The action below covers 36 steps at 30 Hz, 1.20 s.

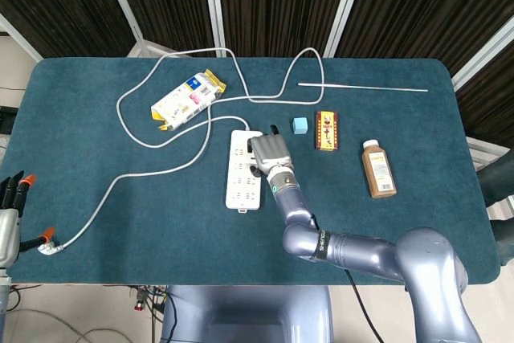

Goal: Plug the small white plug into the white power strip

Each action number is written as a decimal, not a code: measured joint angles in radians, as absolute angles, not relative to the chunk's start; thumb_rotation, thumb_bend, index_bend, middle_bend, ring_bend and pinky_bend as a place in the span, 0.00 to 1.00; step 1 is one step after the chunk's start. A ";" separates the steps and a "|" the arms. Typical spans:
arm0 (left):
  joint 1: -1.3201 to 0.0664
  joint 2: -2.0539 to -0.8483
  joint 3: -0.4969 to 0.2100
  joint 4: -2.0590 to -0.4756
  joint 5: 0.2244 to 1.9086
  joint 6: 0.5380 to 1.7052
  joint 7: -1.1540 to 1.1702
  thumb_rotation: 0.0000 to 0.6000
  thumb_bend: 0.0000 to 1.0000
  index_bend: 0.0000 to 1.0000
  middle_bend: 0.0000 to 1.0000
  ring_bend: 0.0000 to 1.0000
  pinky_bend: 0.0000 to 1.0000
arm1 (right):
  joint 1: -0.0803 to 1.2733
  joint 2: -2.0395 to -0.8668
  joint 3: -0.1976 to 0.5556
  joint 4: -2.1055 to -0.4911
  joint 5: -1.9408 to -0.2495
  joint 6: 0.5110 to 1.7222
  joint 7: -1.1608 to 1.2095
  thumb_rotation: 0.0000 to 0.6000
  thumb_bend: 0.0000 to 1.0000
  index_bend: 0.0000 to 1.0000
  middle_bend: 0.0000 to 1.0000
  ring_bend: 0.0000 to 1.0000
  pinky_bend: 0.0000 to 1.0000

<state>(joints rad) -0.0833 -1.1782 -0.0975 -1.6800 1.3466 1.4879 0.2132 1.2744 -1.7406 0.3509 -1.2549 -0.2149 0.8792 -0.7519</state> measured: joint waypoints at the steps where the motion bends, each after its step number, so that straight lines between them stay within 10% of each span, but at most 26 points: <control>1: -0.084 -1.178 -0.098 -1.680 1.346 1.487 0.213 1.00 0.13 0.12 0.00 0.00 0.00 | 1.274 -1.741 0.350 -1.253 -0.215 0.879 -0.752 1.00 0.56 0.63 0.54 0.35 0.00; 36: -0.087 -1.185 -0.097 -1.679 1.340 1.487 0.231 1.00 0.13 0.12 0.00 0.00 0.00 | 1.269 -1.772 0.329 -1.204 -0.239 0.847 -0.730 1.00 0.55 0.63 0.54 0.35 0.00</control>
<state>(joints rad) -0.0867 -1.1854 -0.0972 -1.6789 1.3396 1.4869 0.2305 1.2687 -1.7717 0.3287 -1.2036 -0.2389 0.8474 -0.7301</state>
